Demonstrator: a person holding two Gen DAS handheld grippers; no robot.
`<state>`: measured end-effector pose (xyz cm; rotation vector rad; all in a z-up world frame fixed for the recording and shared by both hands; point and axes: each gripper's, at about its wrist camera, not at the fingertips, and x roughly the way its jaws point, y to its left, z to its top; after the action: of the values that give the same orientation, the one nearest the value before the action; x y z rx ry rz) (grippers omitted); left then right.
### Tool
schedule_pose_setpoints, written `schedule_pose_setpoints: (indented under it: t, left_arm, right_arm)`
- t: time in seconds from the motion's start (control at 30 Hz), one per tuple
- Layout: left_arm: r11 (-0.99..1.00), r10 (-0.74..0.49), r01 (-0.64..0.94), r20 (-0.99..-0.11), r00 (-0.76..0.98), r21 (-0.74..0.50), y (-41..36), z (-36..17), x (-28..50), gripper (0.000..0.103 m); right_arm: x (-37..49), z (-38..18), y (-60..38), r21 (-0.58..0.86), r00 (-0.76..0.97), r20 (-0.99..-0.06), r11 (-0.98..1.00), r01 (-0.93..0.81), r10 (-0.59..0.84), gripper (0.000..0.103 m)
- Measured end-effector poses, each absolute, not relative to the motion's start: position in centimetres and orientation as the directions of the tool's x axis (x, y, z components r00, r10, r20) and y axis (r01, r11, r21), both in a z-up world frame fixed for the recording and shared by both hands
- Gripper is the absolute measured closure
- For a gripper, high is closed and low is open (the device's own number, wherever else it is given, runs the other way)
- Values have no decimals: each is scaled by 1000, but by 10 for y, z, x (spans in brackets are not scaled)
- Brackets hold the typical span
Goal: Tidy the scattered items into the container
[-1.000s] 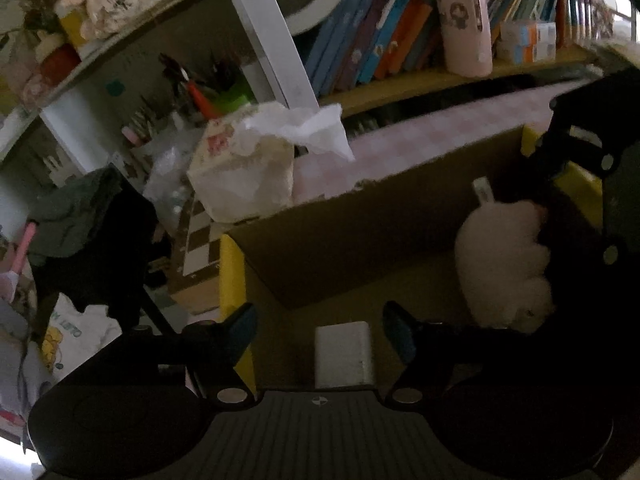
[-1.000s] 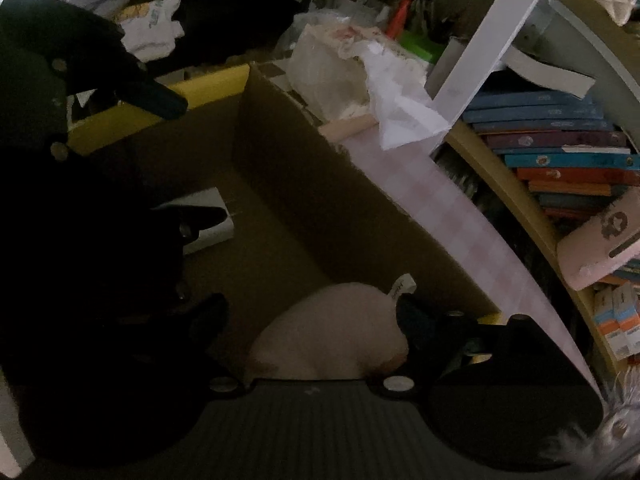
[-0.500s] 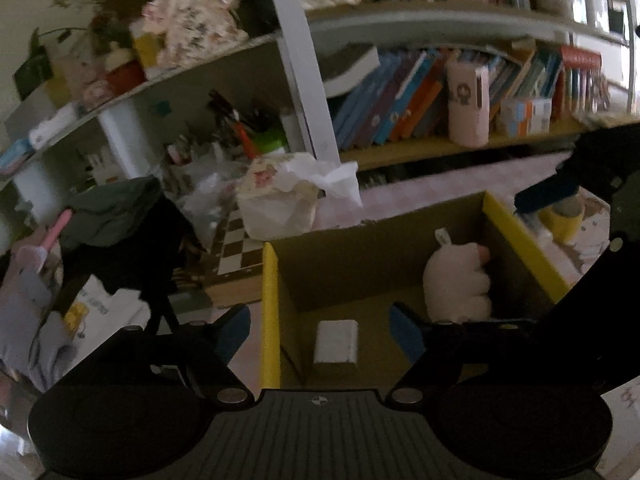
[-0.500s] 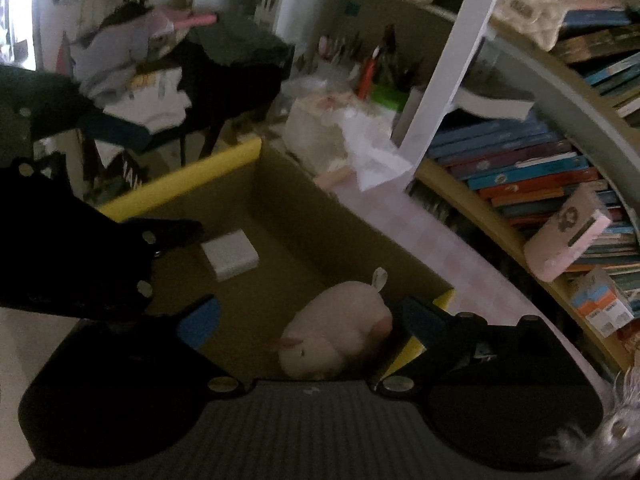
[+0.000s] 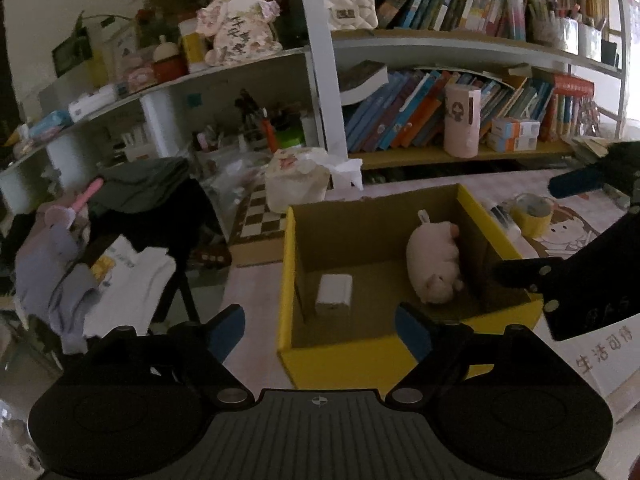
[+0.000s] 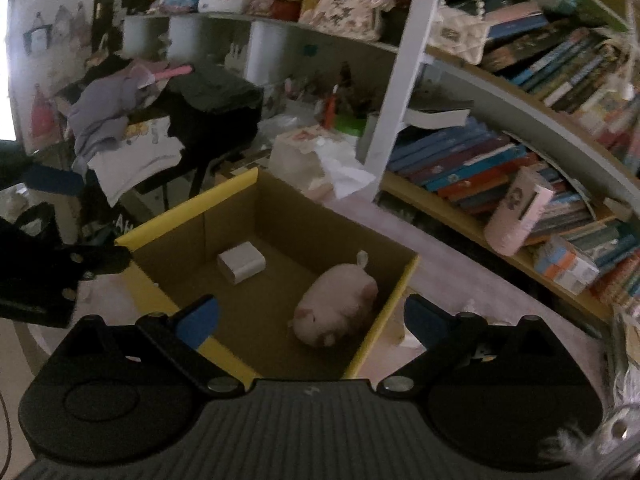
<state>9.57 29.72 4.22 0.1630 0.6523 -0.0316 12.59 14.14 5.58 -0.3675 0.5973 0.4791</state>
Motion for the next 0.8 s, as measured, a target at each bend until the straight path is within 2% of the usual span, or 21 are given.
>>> schedule_pose_setpoints:
  t: [0.4,0.8]
  left_arm:
    - [1000,27,-21,-605,796,17,309,26,40,18]
    - [1000,-4,11,-648,762,7,288,0,0,18]
  right_arm:
    - [54,37,122,-136,764,-601,912,-386,234,3]
    - [8,16,95,-80,780,-612,970,-229,133,3]
